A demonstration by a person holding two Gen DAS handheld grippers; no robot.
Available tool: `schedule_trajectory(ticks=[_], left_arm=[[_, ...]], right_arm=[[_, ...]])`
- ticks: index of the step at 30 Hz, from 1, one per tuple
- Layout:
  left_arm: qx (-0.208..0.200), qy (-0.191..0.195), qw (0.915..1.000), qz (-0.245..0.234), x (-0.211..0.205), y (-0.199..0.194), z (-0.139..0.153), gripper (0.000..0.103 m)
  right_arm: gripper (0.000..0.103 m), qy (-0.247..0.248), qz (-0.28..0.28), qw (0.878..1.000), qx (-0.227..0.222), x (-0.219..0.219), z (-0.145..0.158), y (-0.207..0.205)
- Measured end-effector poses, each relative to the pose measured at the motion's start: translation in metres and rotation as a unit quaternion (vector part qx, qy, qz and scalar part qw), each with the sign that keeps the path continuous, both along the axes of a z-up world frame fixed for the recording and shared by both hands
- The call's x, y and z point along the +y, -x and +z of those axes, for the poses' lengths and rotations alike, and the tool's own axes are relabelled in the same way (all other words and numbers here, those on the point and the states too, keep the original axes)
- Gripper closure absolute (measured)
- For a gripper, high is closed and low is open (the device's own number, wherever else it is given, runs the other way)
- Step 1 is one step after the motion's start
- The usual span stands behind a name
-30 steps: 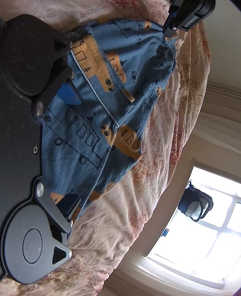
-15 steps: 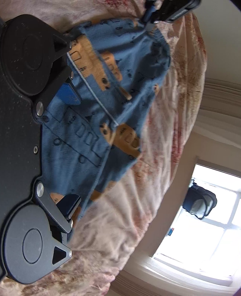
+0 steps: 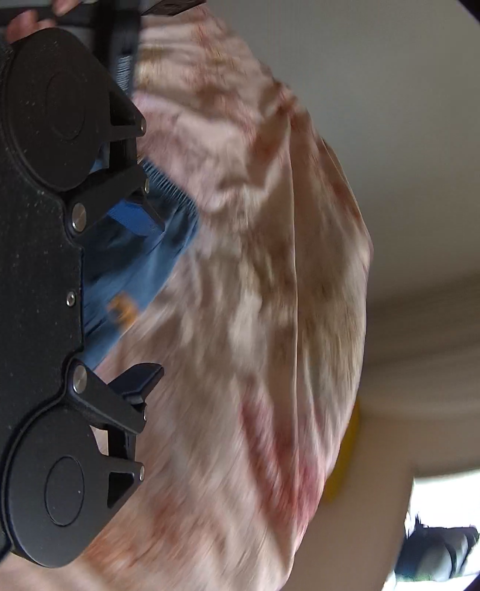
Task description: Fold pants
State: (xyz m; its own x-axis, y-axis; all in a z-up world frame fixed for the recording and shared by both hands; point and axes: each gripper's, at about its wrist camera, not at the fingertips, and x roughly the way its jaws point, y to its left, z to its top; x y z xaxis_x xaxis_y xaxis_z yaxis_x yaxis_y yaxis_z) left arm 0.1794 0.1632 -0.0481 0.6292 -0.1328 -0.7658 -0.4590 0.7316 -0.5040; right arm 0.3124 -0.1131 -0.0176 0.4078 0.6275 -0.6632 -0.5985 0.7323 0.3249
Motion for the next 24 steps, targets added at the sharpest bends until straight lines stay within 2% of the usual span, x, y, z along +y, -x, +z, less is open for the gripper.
schedule_trajectory(ticks=[3, 5, 7, 9, 10, 11, 13, 16, 20, 24], left_arm=[[-0.001, -0.002, 1.0, -0.001, 0.0, 0.0, 0.0, 0.08], [-0.001, -0.002, 1.0, -0.002, 0.0, 0.0, 0.0, 0.079], [-0.003, -0.001, 1.0, -0.002, 0.0, 0.001, 0.0, 0.078], [-0.005, 0.005, 1.0, -0.002, 0.001, 0.0, 0.0, 0.073], [-0.008, 0.009, 0.9999, -0.004, 0.002, 0.001, 0.0, 0.067], [-0.014, 0.018, 0.9997, -0.01, 0.003, 0.001, 0.0, 0.053], [-0.026, 0.031, 0.9989, -0.023, 0.004, 0.002, 0.002, 0.039], [-0.036, 0.024, 0.999, -0.014, 0.007, 0.006, 0.006, 0.031], [-0.029, 0.044, 0.9986, -0.003, 0.014, 0.004, 0.002, 0.03], [-0.026, 0.045, 0.9987, -0.004, 0.016, 0.001, -0.001, 0.03]], right_arm=[[0.029, -0.008, 0.039, 0.999, 0.032, 0.029, -0.002, -0.017], [0.039, -0.001, 0.06, 0.997, 0.047, 0.044, -0.007, -0.021], [0.07, 0.021, 0.071, 0.996, 0.051, 0.056, -0.012, -0.023], [0.081, 0.053, 0.073, 0.994, 0.057, 0.065, -0.02, -0.024], [0.085, 0.052, 0.075, 0.994, 0.063, 0.065, -0.023, -0.024], [0.087, 0.051, 0.071, 0.994, 0.067, 0.064, -0.026, -0.024], [0.095, 0.05, 0.06, 0.995, 0.07, 0.063, -0.028, -0.024], [0.1, 0.05, 0.048, 0.997, 0.046, 0.062, -0.026, -0.02], [0.103, 0.041, 0.01, 0.998, 0.039, 0.051, -0.024, -0.026], [0.103, 0.044, 0.021, 0.998, 0.047, 0.05, -0.029, -0.026]])
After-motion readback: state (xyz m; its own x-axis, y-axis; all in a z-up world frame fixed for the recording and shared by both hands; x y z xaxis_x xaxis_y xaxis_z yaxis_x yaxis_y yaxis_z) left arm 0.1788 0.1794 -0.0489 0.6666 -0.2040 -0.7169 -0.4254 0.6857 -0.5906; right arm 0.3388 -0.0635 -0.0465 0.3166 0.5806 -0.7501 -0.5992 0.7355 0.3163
